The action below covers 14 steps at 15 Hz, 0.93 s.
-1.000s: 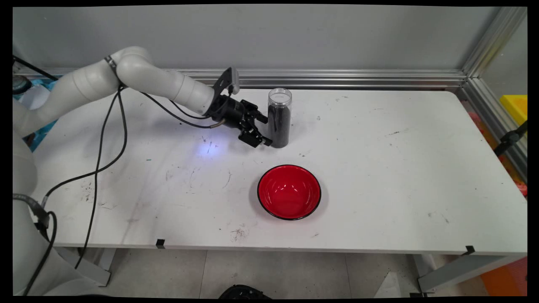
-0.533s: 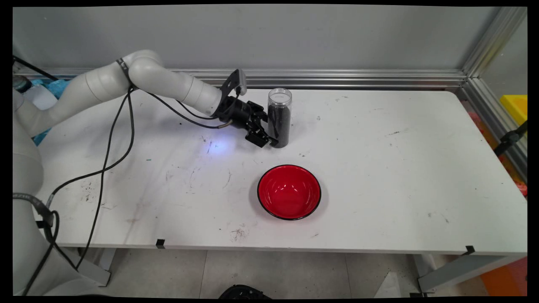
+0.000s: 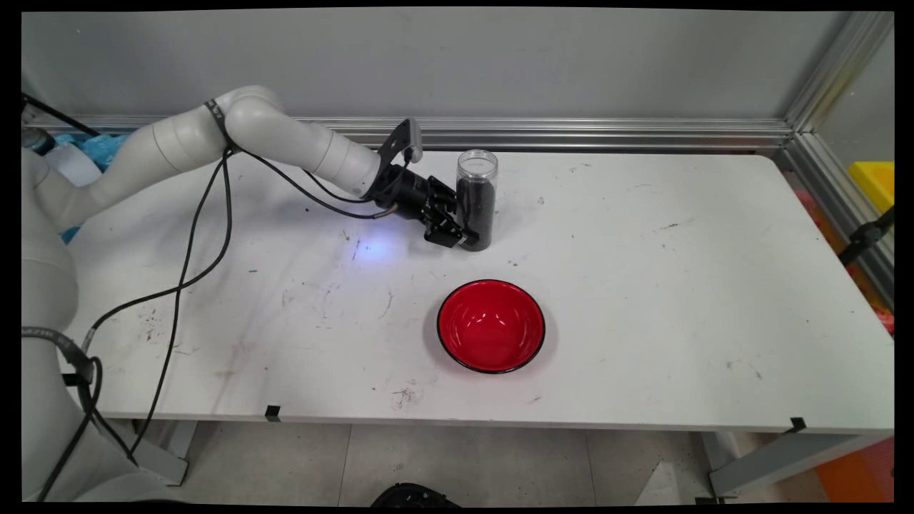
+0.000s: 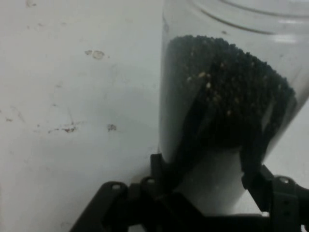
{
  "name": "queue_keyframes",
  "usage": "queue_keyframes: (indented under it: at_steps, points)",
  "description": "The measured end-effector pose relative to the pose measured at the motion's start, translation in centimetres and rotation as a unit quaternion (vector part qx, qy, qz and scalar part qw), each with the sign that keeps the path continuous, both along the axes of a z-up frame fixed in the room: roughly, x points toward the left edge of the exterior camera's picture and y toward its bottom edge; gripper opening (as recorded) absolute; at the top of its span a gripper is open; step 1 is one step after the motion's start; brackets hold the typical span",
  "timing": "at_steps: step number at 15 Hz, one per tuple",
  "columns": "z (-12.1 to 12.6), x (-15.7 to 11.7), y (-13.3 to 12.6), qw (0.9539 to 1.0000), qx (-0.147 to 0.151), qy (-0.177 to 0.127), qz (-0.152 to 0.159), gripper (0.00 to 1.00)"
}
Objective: Pour the black seasoning powder in the red bowl
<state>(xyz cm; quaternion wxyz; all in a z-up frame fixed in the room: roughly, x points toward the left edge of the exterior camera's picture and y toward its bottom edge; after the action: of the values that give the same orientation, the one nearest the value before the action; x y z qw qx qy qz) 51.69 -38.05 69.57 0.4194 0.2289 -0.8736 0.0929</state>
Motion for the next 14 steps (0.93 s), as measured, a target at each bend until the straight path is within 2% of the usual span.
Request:
queue_keyframes:
  at_steps: [8, 14]
  points:
    - [1.4, 0.0, 0.3, 1.0, 0.0, 0.001, -0.009, 0.0]
    - [4.4, -0.1, 1.1, 0.9998, -0.011, -0.006, -0.015, 0.0]
